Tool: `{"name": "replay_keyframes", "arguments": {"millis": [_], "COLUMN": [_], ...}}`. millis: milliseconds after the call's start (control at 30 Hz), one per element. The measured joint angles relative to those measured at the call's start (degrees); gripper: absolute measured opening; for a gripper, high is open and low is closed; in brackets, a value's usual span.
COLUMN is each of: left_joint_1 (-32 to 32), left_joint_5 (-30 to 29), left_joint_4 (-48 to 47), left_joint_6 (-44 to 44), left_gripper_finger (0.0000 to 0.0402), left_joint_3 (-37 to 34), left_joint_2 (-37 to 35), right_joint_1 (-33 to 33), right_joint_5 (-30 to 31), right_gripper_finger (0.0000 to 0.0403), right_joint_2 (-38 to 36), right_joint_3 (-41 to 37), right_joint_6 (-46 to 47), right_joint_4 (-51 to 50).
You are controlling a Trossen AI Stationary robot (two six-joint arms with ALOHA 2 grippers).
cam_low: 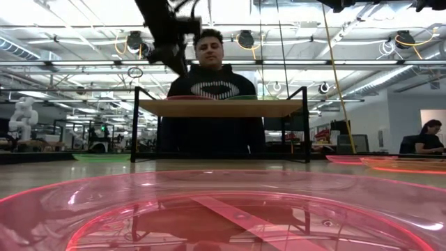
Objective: Place and stack plates onto a shelf
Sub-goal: Stack the pink plate on top of the green plate on the shelf
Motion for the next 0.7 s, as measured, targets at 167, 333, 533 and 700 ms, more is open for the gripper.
{"name": "replay_keyframes", "arguments": {"millis": [167,333,533,700], "left_joint_1": [-5.3,-14.3,-25.9,-34.2], "left_joint_5": [-0.2,-0.1,-1.7,-10.6], "left_joint_4": [-2.7,-6.4,-6.6,-6.2], "left_joint_6": [-3.0,-12.3,-23.6,-30.1], "left_gripper_finger": [0.0088,0.0088,0.0088,0.0088], "left_joint_3": [2.6,4.8,4.7,1.0], "left_joint_2": [-2.8,-7.3,-12.9,-17.5], "right_joint_1": [0.0,0.0,0.1,0.5], "right_joint_5": [0.0,0.5,1.5,1.6], "right_gripper_finger": [0.0086,0.0086,0.0086,0.0086], "right_joint_2": [0.0,0.0,0.6,1.7], "right_joint_3": [0.0,0.0,0.0,0.5], "right_joint_6": [0.0,0.2,5.3,8.2], "right_joint_4": [-0.2,-6.8,-18.3,-24.9]}}
